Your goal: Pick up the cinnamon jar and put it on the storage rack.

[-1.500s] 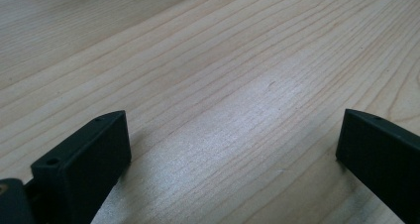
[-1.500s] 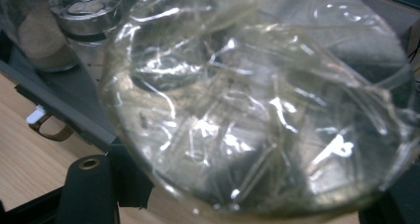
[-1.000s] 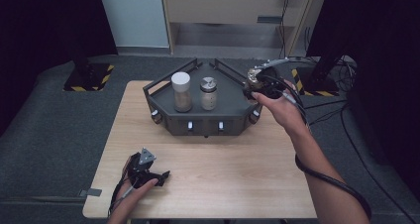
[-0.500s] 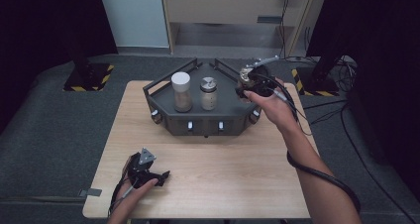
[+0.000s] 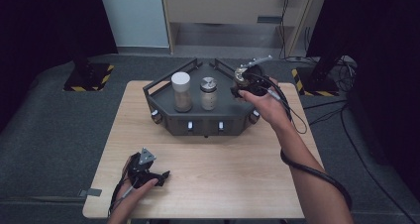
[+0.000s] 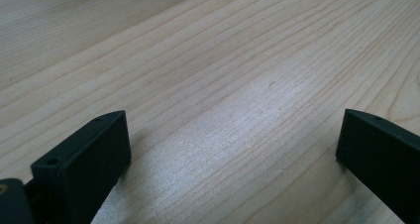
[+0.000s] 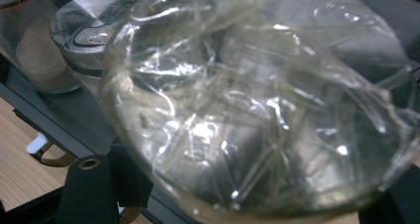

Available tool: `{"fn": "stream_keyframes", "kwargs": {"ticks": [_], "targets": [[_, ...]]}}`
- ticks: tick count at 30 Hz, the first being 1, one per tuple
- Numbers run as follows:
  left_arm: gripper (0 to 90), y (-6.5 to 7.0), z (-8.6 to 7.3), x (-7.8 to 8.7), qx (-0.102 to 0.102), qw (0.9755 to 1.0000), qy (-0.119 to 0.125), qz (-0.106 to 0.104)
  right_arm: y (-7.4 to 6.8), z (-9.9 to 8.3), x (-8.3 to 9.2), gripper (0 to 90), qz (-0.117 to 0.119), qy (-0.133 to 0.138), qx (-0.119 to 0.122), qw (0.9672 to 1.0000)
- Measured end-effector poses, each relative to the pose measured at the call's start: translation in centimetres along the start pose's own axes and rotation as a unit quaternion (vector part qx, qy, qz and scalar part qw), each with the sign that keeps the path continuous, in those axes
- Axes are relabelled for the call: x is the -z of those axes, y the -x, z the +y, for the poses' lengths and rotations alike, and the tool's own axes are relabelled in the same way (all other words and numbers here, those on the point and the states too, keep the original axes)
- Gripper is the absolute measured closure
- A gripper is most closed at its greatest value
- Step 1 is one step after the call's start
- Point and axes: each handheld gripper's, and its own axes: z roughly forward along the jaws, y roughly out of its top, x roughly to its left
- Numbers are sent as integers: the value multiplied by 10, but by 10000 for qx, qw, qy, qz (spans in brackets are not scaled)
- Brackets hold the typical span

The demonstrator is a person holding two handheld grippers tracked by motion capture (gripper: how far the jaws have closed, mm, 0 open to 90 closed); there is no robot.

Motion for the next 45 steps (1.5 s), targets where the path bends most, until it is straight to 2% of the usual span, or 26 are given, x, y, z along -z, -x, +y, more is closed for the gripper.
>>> {"fn": "stream_keyframes", "kwargs": {"ticks": [25,45], "targets": [[0,0,0,0,-2,10000,-3,0,0,-9,-26,310,65,-93,-132,9998],[0,0,0,0,1,10000,9,3,-2,-15,-38,310,77,-187,-158,9997]]}}
